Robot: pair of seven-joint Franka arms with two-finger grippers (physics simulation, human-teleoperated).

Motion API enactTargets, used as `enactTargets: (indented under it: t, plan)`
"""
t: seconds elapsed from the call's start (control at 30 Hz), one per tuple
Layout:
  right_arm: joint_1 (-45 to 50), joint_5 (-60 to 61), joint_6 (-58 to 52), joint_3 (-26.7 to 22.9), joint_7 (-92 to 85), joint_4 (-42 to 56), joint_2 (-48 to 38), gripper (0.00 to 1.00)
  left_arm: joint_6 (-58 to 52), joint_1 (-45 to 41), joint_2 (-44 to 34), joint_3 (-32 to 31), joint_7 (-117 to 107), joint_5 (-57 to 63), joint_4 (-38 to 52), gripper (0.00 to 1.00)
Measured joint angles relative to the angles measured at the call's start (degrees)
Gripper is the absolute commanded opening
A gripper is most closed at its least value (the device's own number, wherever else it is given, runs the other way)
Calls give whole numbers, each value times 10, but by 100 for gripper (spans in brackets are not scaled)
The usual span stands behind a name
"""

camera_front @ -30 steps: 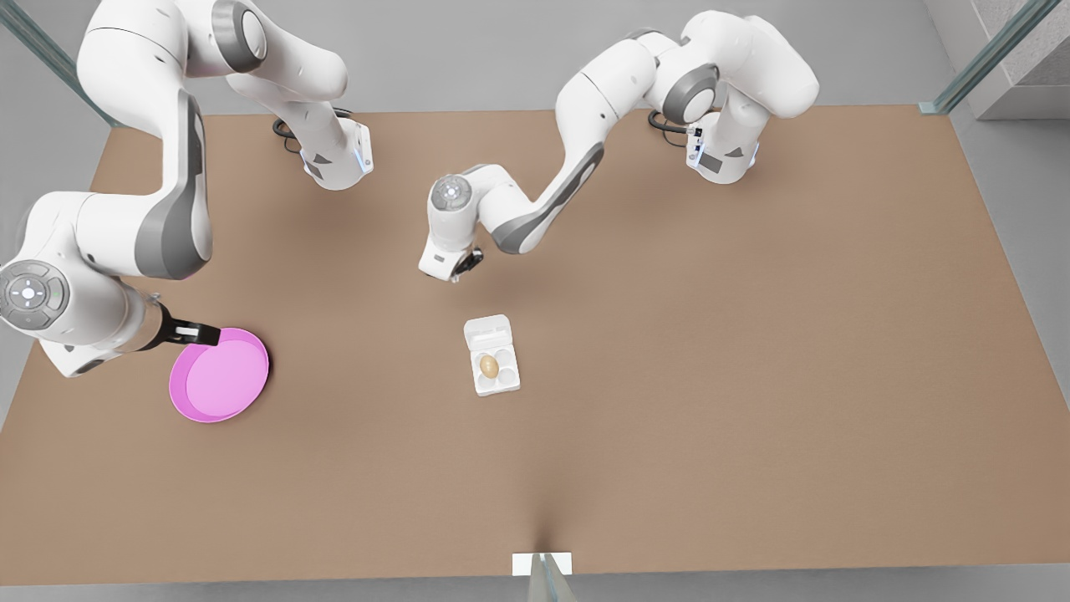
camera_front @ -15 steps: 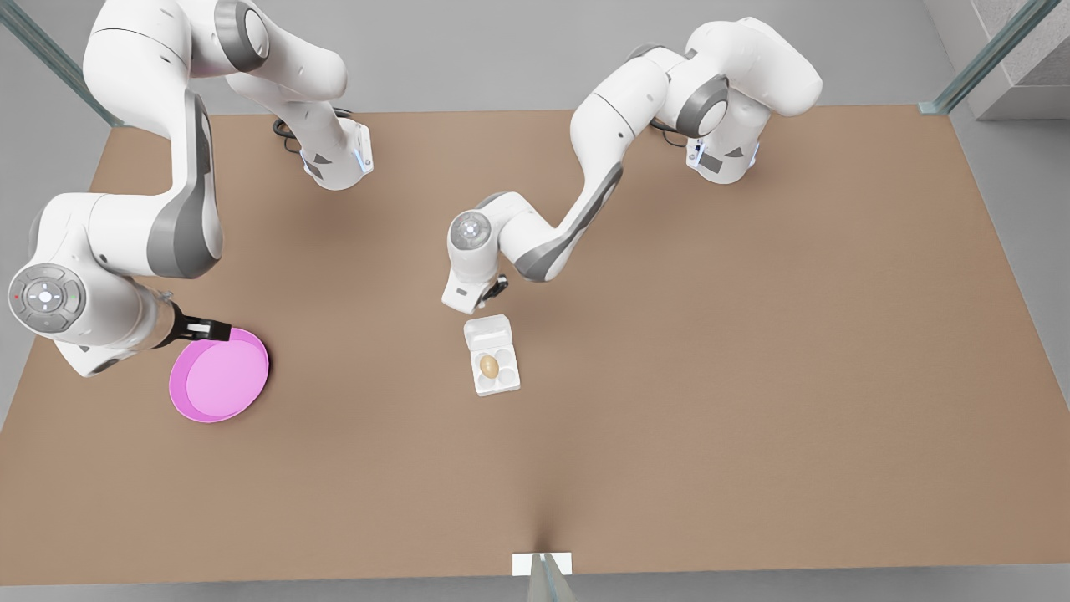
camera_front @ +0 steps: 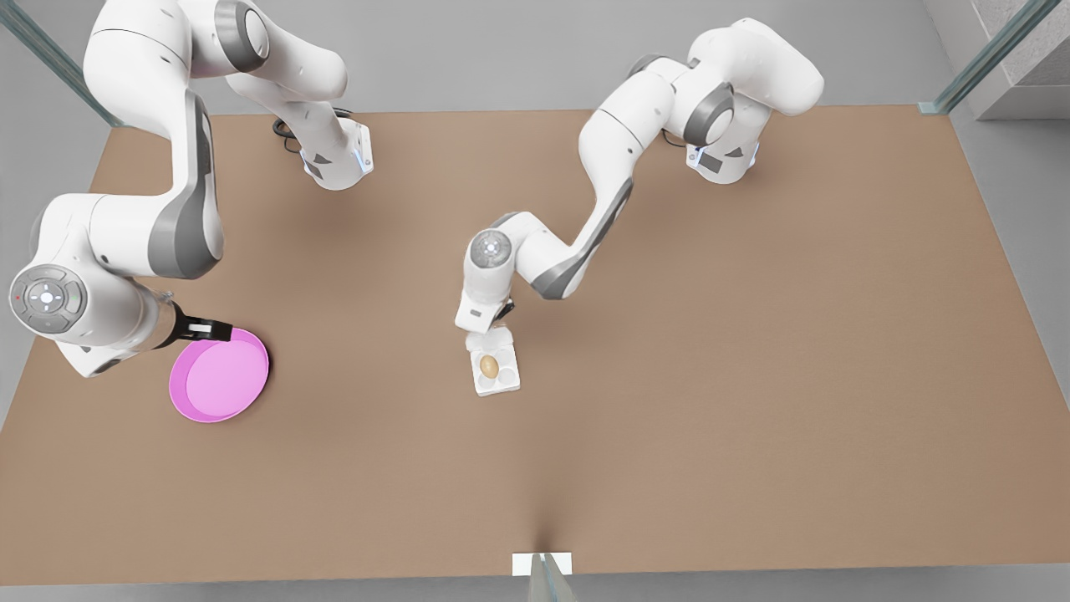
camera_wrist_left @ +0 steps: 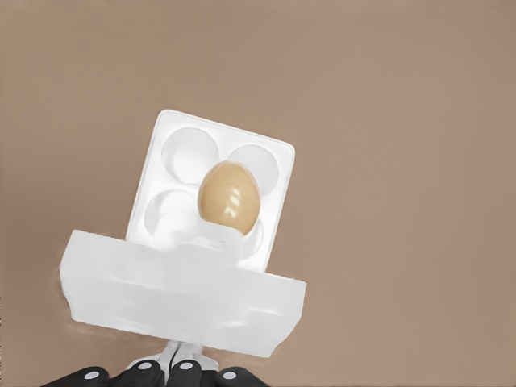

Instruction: Pack egg into the box and close the box lid

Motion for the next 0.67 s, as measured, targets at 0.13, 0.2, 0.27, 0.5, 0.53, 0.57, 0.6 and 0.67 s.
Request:
enactTargets:
  t: [0.13,0.2,0.27,0.5,0.53,0.57,0.6,0.67]
  plan:
    - [-1,-1,0,0,0,-1,0,100,0,6,0,0,1,0,4,21]
    - [0,-1,0,0,0,0,1,100,-16,30,-3,-1,13,0,5,21]
    - [0,-1,-1,0,0,1,1,100,-46,46,-25,1,21,0,5,68]
    - [-17,26,-29,0,-88,39,-1,100,-383,470,-540,-62,741,7,-301,100]
    - [-16,27,-33,-1,-98,40,-7,100,-377,564,-569,-174,738,26,-305,100]
    - [-18,29,-33,-3,-126,36,-36,100,-387,548,-551,-178,738,46,-275,100]
    - [-11,29,-31,-3,-126,19,-65,100,-363,533,-533,-177,738,61,-278,100]
    - [-14,30,-29,-2,-124,11,-73,100,-247,545,-593,-177,737,82,-408,100]
